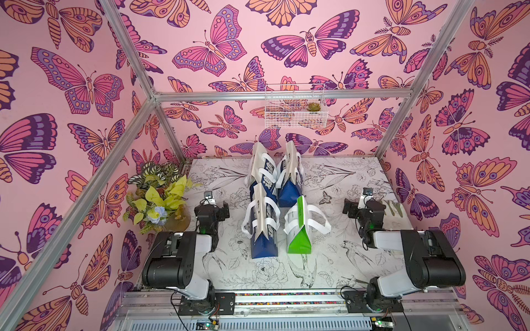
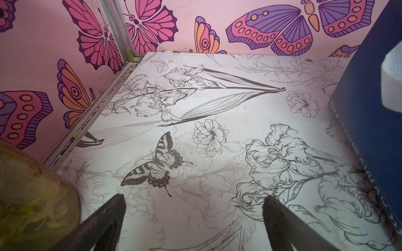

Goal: Open the takeout bag
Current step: Pick up the takeout bag at the center of the board.

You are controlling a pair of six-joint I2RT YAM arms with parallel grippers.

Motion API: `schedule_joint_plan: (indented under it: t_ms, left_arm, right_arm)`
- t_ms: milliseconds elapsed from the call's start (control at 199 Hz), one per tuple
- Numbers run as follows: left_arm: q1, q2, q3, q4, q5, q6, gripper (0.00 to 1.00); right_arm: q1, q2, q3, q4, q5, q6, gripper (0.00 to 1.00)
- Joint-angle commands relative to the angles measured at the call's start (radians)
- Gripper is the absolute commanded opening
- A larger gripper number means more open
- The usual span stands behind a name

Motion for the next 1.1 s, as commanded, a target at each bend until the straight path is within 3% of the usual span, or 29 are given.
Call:
schedule_joint_plan:
  t_ms: [0, 30, 60, 151, 196, 251, 281, 321, 351, 381, 482, 597, 697, 793, 853, 898, 943, 1039, 1094]
  left_arm:
    - [0.003, -0.013, 0.008, -0.018, 0.012, -0.001, 1.0]
    - [0.002, -0.018, 0.005, -0.011, 0.006, 0.001, 1.0]
    - [-0.004, -0.037, 0.021, -0.032, -0.036, 0.0, 1.0]
    - [-0.037, -0.146, 0.193, -0.442, -0.206, -0.027, 1.0]
    - [-0.043, -0.172, 0.285, -0.559, -0.358, -0.089, 1.0]
    - [-0.033, -0.212, 0.422, -0.814, -0.436, -0.235, 1.0]
    - [-0.026, -0.231, 0.493, -0.961, -0.431, -0.319, 0.98]
    - [-0.025, -0.256, 0.572, -1.124, -0.408, -0.418, 0.95]
    - [-0.024, -0.293, 0.607, -1.203, -0.341, -0.474, 0.92]
    - [-0.026, -0.331, 0.62, -1.24, -0.256, -0.495, 0.88]
    - [-0.092, -0.45, 0.618, -1.314, -0.106, -0.567, 0.84]
    - [-0.271, -0.532, 0.675, -1.422, -0.069, -0.563, 0.82]
    - [-0.458, -0.57, 0.756, -1.489, -0.088, -0.546, 0.8]
    - [-0.629, -0.554, 0.838, -1.53, -0.069, -0.527, 0.75]
    - [-0.738, -0.52, 0.904, -1.571, -0.095, -0.507, 0.73]
    - [-0.811, -0.494, 0.947, -1.598, -0.114, -0.499, 0.73]
    - [-0.861, -0.473, 0.979, -1.612, -0.105, -0.495, 0.72]
    - [-0.908, -0.442, 1.007, -1.614, -0.041, -0.514, 0.71]
    - [-0.907, -0.424, 1.009, -1.613, -0.008, -0.533, 0.71]
  right_arm:
    - [0.006, -0.01, 0.016, 0.013, 0.009, -0.009, 0.99]
    - [0.011, -0.041, 0.032, -0.026, 0.062, 0.003, 0.99]
    - [0.025, -0.1, 0.092, -0.208, 0.141, 0.019, 0.99]
    - [0.031, -0.194, 0.425, -0.901, 0.365, 0.269, 0.99]
    - [0.031, -0.187, 0.606, -1.219, 0.383, 0.403, 0.99]
    - [0.029, -0.164, 0.694, -1.377, 0.378, 0.496, 0.99]
    - [0.021, -0.153, 0.688, -1.401, 0.384, 0.558, 0.99]
    - [-0.017, -0.138, 0.688, -1.432, 0.237, 0.577, 1.0]
    - [-0.037, -0.127, 0.696, -1.46, 0.109, 0.553, 0.95]
    - [-0.025, -0.125, 0.703, -1.492, 0.071, 0.545, 0.91]
    - [0.139, -0.211, 0.71, -1.59, 0.224, 0.52, 0.81]
    - [0.292, -0.337, 0.736, -1.685, 0.311, 0.538, 0.6]
    - [0.429, -0.44, 0.781, -1.777, 0.423, 0.565, 0.57]
    - [0.571, -0.528, 0.793, -1.761, 0.535, 0.538, 0.59]
    - [0.607, -0.557, 0.797, -1.737, 0.52, 0.505, 0.61]
    - [0.616, -0.573, 0.814, -1.742, 0.498, 0.508, 0.52]
    - [0.618, -0.578, 0.846, -1.759, 0.468, 0.538, 0.49]
    - [0.628, -0.546, 0.929, -1.801, 0.315, 0.571, 0.42]
    - [0.687, -0.535, 0.942, -1.771, 0.272, 0.577, 0.4]
